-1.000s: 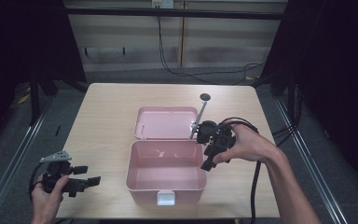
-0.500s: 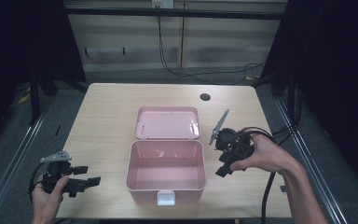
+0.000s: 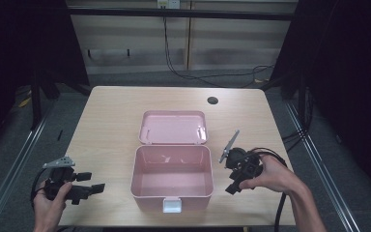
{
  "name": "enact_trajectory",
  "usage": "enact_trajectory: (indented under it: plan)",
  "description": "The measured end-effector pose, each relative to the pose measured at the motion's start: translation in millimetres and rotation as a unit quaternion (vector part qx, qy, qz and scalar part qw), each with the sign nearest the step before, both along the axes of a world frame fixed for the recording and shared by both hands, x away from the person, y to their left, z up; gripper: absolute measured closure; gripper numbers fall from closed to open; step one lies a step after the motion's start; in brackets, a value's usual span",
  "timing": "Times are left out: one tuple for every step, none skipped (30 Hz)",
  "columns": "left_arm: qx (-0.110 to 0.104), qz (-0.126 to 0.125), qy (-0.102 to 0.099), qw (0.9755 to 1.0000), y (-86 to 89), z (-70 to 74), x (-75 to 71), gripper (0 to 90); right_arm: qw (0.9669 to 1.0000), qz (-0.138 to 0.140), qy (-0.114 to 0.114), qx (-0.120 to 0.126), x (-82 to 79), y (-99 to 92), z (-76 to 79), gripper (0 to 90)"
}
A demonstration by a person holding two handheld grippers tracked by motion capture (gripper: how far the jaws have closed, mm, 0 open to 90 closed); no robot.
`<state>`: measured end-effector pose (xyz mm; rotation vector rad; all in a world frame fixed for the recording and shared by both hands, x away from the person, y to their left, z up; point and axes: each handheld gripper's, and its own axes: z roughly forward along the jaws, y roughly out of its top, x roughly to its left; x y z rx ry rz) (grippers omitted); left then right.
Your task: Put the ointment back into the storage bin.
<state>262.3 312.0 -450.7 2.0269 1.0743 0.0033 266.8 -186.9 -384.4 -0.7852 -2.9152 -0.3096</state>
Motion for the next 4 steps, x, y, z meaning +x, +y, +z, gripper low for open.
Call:
enact_trajectory:
  plan:
    - [0.0, 0.001, 0.0, 1.0, 0.1, 0.0, 0.0, 16.5, 1.0, 0.001, 0.002, 0.002, -1.1, -0.3, -2.0, 48.0]
    - [0.001, 0.001, 0.0, 1.0, 0.2, -0.1, 0.2, 16.5, 1.0, -0.003, 0.003, 0.003, -2.5, -0.6, -4.3, 48.0]
    - [0.001, 0.002, 0.0, 1.0, 0.2, -0.1, 0.3, 16.6, 1.0, -0.008, 0.003, 0.002, -3.5, -1.5, -7.0, 48.0]
    - [0.0, 0.002, 0.0, 1.0, 0.2, -0.2, 0.3, 16.5, 0.9999, -0.012, 0.002, 0.001, -4.2, -2.9, -9.7, 48.0]
